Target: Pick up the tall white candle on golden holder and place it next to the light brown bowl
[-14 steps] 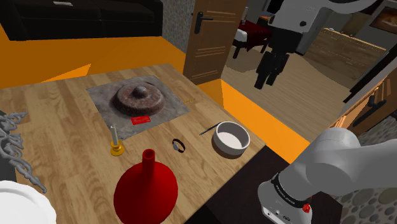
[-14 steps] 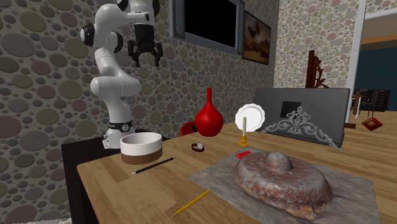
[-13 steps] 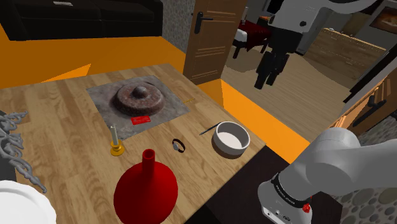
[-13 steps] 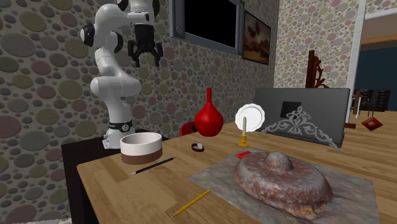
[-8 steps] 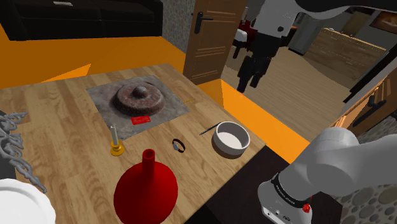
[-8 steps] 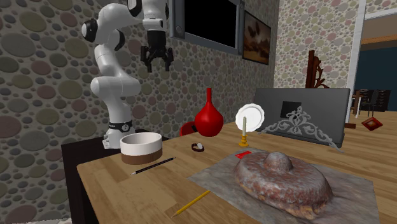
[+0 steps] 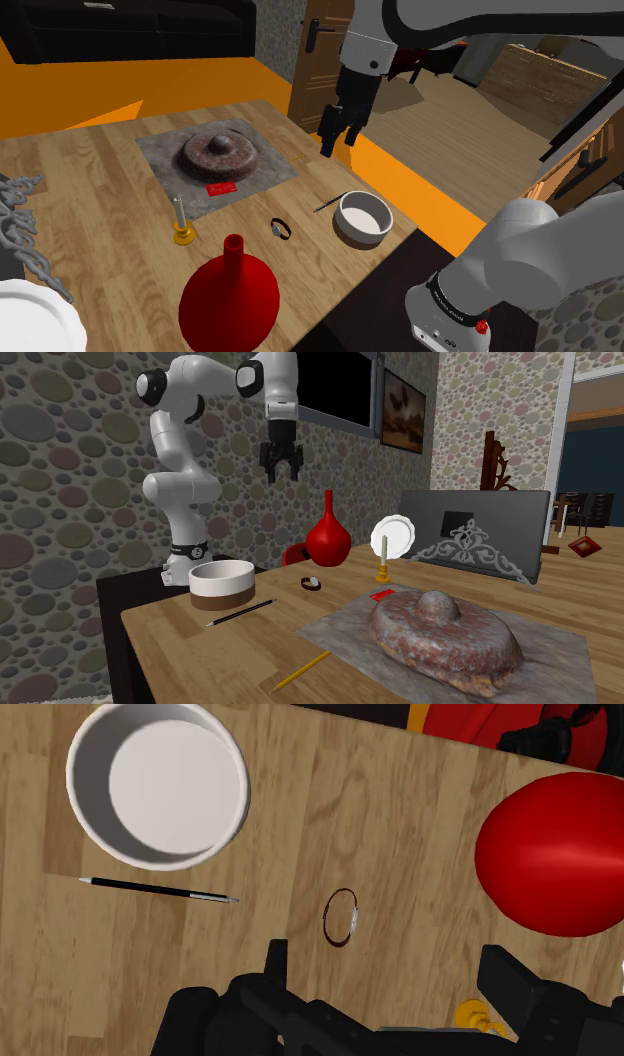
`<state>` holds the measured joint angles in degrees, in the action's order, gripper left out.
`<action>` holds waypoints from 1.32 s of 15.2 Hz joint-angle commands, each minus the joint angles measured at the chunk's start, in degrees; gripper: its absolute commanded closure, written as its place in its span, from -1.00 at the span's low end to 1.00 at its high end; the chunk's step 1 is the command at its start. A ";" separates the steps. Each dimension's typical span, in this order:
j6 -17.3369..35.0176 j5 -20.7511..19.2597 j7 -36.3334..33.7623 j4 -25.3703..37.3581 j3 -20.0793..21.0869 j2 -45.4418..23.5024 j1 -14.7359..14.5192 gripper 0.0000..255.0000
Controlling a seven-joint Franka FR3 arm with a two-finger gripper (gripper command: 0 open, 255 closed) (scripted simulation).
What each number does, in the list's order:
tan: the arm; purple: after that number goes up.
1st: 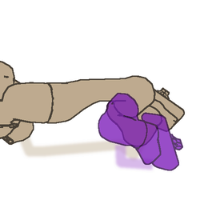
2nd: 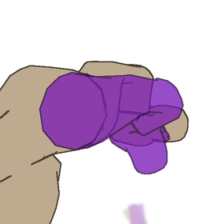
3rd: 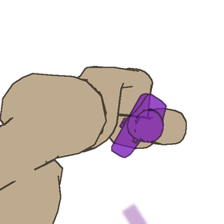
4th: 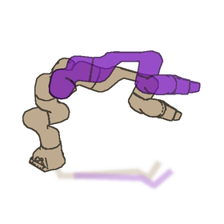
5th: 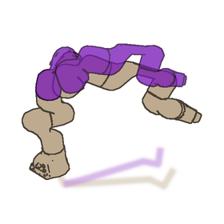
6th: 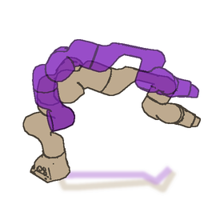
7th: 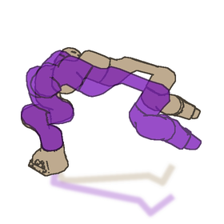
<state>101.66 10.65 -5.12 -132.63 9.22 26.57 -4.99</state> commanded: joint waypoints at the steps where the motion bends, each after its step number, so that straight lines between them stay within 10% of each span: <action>1: 2.87 0.02 -0.96 1.25 1.67 -3.45 -0.65 -1.00; 20: 17.00 -14.56 -14.02 28.34 11.28 -42.34 -8.26 -1.00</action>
<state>118.64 -2.63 -18.14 -106.66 20.30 -13.36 -12.40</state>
